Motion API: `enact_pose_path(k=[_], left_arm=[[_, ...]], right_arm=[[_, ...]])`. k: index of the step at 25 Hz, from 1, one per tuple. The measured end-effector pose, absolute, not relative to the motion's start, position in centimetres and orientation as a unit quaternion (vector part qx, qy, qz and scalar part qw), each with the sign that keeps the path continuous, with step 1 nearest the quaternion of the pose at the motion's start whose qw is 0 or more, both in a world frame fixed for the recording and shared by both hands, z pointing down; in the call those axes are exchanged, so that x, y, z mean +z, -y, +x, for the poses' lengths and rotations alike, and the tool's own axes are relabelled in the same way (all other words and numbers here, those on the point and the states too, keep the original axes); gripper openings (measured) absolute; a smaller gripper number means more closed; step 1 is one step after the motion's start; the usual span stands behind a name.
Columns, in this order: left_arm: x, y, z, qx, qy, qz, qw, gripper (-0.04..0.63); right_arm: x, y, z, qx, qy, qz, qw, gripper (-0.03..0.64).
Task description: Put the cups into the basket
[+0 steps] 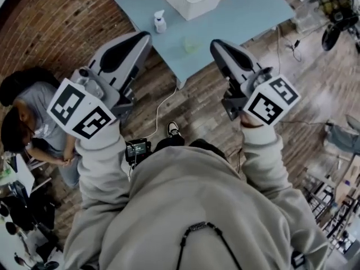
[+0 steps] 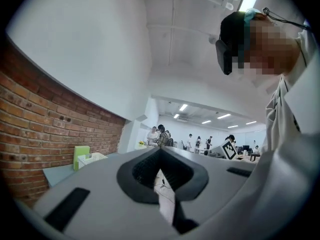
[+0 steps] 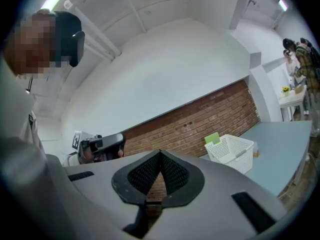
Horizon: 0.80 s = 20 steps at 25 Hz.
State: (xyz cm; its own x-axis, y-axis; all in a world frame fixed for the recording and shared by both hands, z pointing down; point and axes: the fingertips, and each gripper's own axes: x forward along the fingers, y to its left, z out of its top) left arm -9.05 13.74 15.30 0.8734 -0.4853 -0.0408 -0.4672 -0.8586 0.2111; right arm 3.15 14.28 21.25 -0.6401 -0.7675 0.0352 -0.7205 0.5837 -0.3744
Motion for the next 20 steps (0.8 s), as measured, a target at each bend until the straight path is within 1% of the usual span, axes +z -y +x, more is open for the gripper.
enact_pose_path(k=[3,6,10,12,16,20], left_arm=[[14.6,-12.0,-8.3,-0.075,0.233,0.963,0.108,-0.002],[14.7,-11.8,-6.2,-0.079,0.223,0.967,0.098,-0.002],[13.8,-9.8,-5.2,-0.110,0.240,0.960,0.098,-0.002],[13.4,-9.3,-4.7,-0.111,0.245,0.958,0.096,-0.002],[12.0,-7.0,-2.9,-0.098,0.253,0.960,0.066,-0.002],[11.3,-4.2,-1.5,-0.100,0.272,0.955,0.064,-0.002]], right_arm=[[20.9,-13.7,4.1,-0.175,-0.882,-0.434,0.047,0.011],[21.3,-13.2,6.1,-0.178,-0.879,-0.442,0.037,0.011],[21.0,-10.6,8.1,-0.165,-0.881,-0.441,0.034,0.011],[20.4,-9.5,8.5,-0.159,-0.887,-0.432,0.041,0.011],[19.7,-6.2,9.6,-0.155,-0.896,-0.412,0.051,0.011],[19.3,-3.7,10.8,-0.153,-0.907,-0.389,0.048,0.011]])
